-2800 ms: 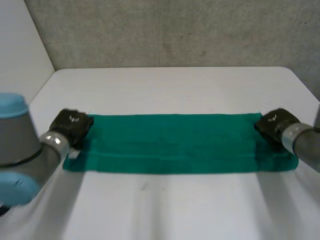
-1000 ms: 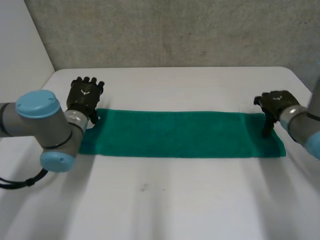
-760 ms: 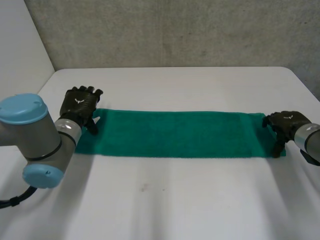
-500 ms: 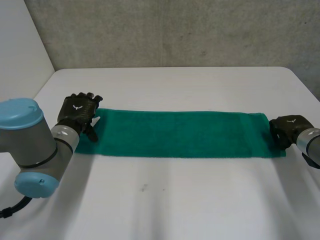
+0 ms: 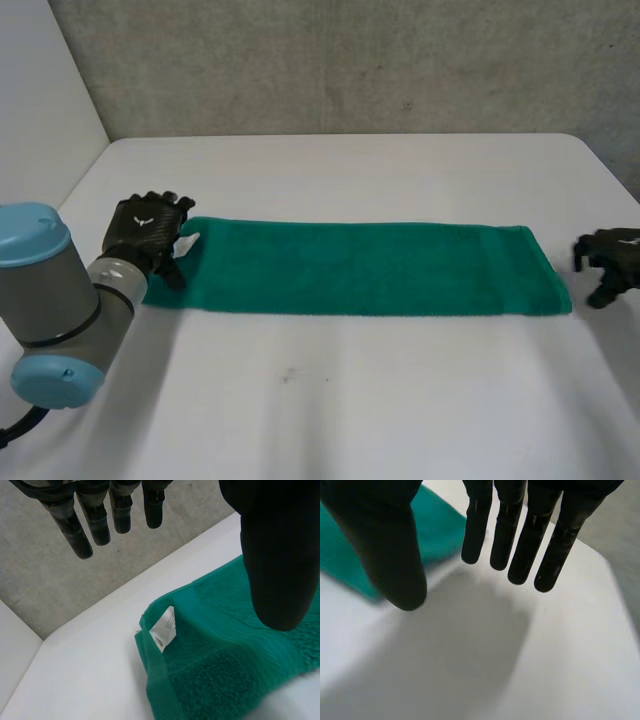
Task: Fold the towel.
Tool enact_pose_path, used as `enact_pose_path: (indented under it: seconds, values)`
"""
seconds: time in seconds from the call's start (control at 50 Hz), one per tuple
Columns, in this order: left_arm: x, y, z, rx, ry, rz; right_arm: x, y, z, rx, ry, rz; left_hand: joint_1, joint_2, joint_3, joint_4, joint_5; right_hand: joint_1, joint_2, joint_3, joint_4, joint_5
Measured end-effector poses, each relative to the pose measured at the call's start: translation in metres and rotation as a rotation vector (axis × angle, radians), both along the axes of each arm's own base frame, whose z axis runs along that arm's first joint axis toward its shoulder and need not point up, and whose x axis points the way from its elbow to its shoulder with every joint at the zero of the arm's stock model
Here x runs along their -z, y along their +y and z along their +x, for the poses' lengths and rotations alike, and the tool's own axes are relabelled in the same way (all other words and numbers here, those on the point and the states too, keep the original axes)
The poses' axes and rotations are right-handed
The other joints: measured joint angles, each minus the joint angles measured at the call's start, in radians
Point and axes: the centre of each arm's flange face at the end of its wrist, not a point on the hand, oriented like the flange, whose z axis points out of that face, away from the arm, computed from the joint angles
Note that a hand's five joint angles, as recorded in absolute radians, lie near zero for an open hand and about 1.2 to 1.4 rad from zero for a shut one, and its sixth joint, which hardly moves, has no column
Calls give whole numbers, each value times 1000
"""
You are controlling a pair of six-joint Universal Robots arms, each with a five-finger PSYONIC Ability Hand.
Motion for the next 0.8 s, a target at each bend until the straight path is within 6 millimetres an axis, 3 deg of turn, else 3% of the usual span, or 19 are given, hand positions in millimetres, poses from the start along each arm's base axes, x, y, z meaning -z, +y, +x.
enact_pose_path:
  seconds: [0.18, 0.46, 0.66, 0.72, 0.76, 0.8]
  values:
    - [-2, 9, 0, -1, 42, 18, 3, 18, 20, -148, -121, 22, 0, 0, 0, 0, 0, -43, -44, -51, -57, -61]
    - [-6, 8, 1, -15, 103, 23, 16, 5, 17, -126, -88, -19, 0, 0, 0, 0, 0, -36, -38, -26, -24, -30]
    - [-5, 8, 1, -14, 101, 24, 25, 0, 18, -115, -75, -5, 0, 0, 0, 0, 0, 132, 170, 176, 175, 118]
    - [-5, 9, 1, -13, 100, 25, 26, 0, 18, -115, -74, -3, 0, 0, 0, 0, 0, 224, 289, 287, 288, 224]
    - [-5, 9, 1, -12, 100, 26, 26, -1, 17, -110, -72, -5, 0, 0, 0, 0, 0, 346, 490, 500, 507, 441]
    - [-5, 9, 1, -12, 100, 27, 26, -2, 16, -100, -68, -9, 0, 0, 0, 0, 0, 346, 491, 506, 514, 446]
